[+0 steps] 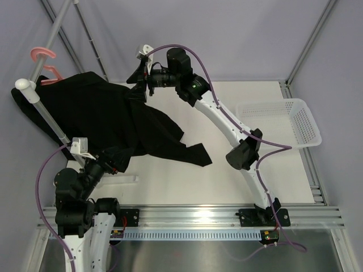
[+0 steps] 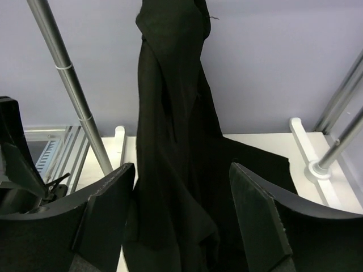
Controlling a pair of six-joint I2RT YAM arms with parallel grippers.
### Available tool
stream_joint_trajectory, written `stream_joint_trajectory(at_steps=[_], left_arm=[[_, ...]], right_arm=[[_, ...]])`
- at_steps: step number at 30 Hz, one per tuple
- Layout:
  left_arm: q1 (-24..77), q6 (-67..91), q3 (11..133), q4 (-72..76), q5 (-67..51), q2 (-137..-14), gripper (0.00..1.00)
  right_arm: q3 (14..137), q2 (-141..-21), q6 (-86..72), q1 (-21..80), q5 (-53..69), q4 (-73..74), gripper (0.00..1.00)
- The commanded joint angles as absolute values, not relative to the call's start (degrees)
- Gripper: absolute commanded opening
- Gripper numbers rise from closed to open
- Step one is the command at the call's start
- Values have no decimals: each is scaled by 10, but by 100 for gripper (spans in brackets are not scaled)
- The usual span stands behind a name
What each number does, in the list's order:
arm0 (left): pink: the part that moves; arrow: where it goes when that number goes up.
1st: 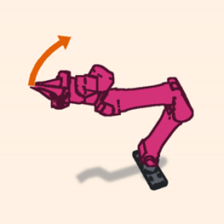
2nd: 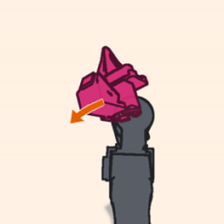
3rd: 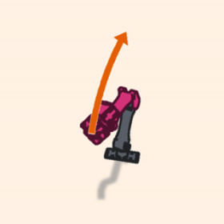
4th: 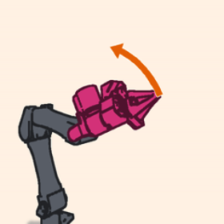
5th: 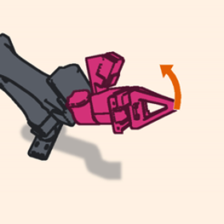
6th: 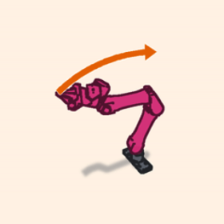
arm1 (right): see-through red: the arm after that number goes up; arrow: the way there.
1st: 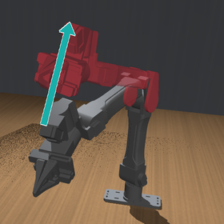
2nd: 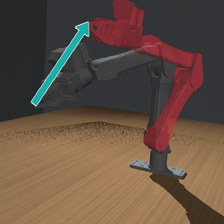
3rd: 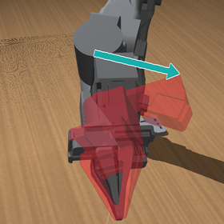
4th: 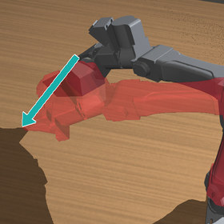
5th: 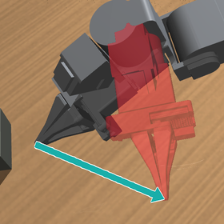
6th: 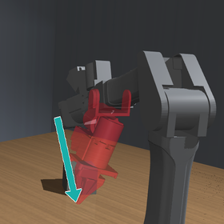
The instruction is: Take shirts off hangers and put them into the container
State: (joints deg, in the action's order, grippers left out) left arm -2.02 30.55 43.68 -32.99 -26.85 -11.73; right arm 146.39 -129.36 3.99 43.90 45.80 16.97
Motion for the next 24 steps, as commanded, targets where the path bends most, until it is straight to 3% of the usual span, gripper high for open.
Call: stream_joint_trajectory(at_steps=[1, 7, 19, 23, 24], left_arm=[[-18, 319, 419, -293, -302, -100, 84], [-18, 307, 417, -301, -301, -103, 84], [-18, 316, 413, -291, -316, -98, 84], [-18, 310, 425, -297, -316, -104, 84], [-18, 312, 425, -295, -316, -104, 84]], right_arm=[[1520, -1328, 42, 453, 480, 138, 74], [1526, -1346, 29, 461, 491, 90, 62], [1563, -1342, 10, 479, 509, 69, 55], [1576, -1356, 3, 479, 506, 63, 33], [1575, -1356, 3, 480, 507, 60, 19]])
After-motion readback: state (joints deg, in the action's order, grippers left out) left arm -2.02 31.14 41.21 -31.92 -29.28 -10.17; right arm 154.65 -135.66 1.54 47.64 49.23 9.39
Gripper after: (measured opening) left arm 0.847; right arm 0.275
